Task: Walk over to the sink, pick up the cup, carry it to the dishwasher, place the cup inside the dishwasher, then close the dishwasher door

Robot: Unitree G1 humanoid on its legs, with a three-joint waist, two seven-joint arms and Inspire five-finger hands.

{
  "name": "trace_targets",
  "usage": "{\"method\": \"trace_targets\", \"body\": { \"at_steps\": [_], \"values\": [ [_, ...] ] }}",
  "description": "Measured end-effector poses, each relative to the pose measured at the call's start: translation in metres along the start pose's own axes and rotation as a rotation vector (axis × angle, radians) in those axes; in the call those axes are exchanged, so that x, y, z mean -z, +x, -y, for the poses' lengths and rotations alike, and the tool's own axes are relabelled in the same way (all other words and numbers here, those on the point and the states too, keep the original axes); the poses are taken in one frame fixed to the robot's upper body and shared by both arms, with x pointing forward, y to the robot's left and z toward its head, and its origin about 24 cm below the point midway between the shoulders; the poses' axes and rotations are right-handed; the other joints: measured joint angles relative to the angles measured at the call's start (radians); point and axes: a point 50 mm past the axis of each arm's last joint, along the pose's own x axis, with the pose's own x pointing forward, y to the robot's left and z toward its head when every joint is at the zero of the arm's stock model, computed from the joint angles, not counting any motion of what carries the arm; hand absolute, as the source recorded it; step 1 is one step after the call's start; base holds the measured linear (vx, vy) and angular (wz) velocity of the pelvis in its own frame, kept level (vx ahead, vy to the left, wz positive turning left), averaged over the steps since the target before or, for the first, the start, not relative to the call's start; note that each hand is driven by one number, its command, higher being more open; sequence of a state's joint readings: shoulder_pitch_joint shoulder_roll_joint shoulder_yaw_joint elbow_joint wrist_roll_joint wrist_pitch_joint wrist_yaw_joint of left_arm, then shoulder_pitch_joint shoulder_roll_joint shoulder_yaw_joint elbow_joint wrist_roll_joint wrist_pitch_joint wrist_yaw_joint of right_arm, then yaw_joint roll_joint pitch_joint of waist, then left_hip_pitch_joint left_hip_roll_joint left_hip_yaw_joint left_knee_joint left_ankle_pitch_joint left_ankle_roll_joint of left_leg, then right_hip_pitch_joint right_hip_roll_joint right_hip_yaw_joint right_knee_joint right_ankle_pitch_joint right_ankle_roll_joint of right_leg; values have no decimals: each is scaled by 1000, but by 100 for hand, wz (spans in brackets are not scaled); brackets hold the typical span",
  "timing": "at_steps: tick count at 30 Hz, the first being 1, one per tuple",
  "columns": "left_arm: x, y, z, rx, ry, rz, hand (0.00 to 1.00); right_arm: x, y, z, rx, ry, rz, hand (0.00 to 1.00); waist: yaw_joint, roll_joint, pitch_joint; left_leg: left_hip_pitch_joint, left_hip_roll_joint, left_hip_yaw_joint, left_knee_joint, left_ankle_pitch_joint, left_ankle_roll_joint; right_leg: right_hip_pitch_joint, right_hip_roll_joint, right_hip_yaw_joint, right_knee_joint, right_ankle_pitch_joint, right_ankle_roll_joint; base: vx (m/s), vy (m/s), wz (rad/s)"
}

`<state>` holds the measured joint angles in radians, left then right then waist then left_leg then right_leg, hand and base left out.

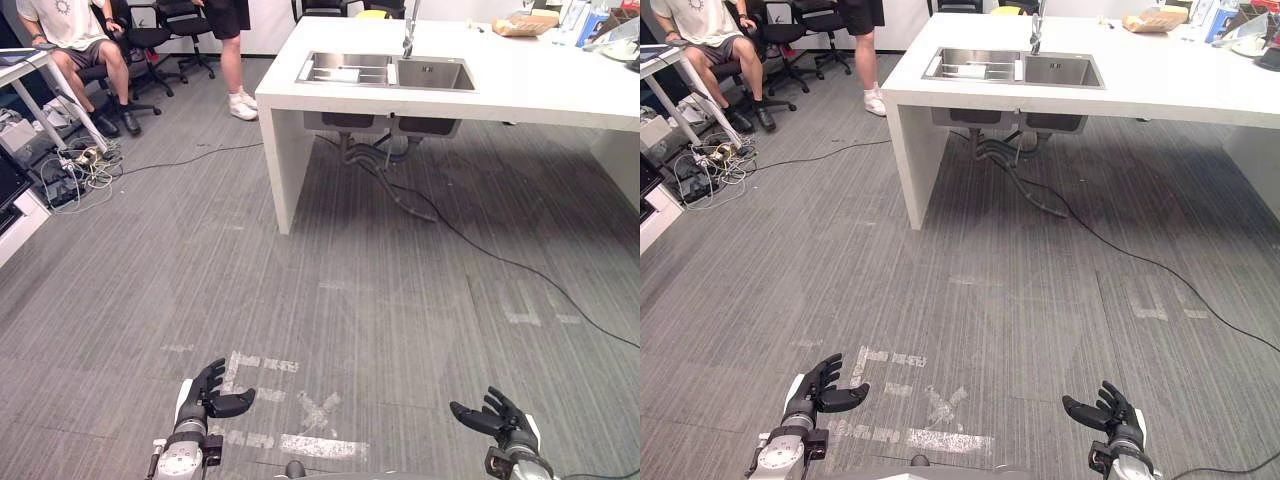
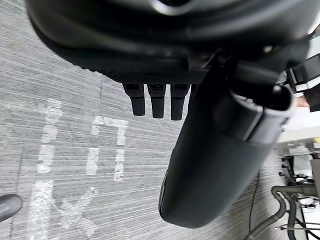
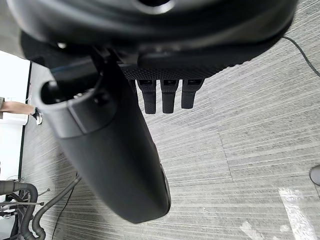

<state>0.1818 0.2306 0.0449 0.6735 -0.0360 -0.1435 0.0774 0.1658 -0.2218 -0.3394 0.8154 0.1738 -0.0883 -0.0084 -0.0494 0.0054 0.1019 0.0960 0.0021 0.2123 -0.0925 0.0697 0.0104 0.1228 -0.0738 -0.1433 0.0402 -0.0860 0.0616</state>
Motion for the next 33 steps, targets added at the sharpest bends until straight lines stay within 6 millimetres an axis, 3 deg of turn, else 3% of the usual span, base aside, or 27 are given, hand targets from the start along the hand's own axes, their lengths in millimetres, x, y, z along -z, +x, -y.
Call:
{"method": "trace_targets", "body": {
  "at_steps": [18,24,27,28,30,31,32,33],
  "values": [
    [19,-7,7,-18,-81,-76,90,2,0,-10,-16,32,-9,90,-8,0,4,-2,7,36,0,-16,-10,-11,7,28,-14,2,-3,-2,-3,-5],
    [17,-6,9,-21,-107,-75,90,-14,7,-19,-17,72,30,90,-6,0,27,-31,4,59,13,-49,-13,-52,0,44,6,-19,8,70,1,-11],
    [16,-6,10,-19,-113,-67,90,-20,9,-22,-19,76,46,90,-3,-10,44,-59,-6,82,106,-129,-1,-117,-36,51,157,-107,33,146,35,-17],
    [17,-7,13,-17,-132,-73,90,-21,10,-21,-16,73,48,90,0,-16,53,-61,-9,90,134,-166,5,-164,-54,37,279,-138,53,161,48,-29],
    [16,-7,16,-12,-140,-72,90,-23,10,-24,-24,75,53,90,-2,3,60,-35,-7,96,141,-192,15,-276,-86,2,539,-136,71,192,69,-17],
    [14,-5,15,-14,-138,-63,90,-19,9,-25,-30,72,39,90,-8,-2,82,-3,-5,93,156,-214,26,-330,-113,-23,684,-137,82,311,81,7],
    [13,-5,14,-15,-131,-61,90,-17,9,-25,-34,66,28,90,-13,4,98,21,2,89,168,-231,17,-364,-129,-59,705,-179,45,294,52,8],
    [12,-4,14,-14,-127,-59,90,-19,9,-24,-35,64,32,90,-18,4,104,32,10,89,171,-238,13,-382,-132,-80,694,-189,33,391,43,9]
  ]
}}
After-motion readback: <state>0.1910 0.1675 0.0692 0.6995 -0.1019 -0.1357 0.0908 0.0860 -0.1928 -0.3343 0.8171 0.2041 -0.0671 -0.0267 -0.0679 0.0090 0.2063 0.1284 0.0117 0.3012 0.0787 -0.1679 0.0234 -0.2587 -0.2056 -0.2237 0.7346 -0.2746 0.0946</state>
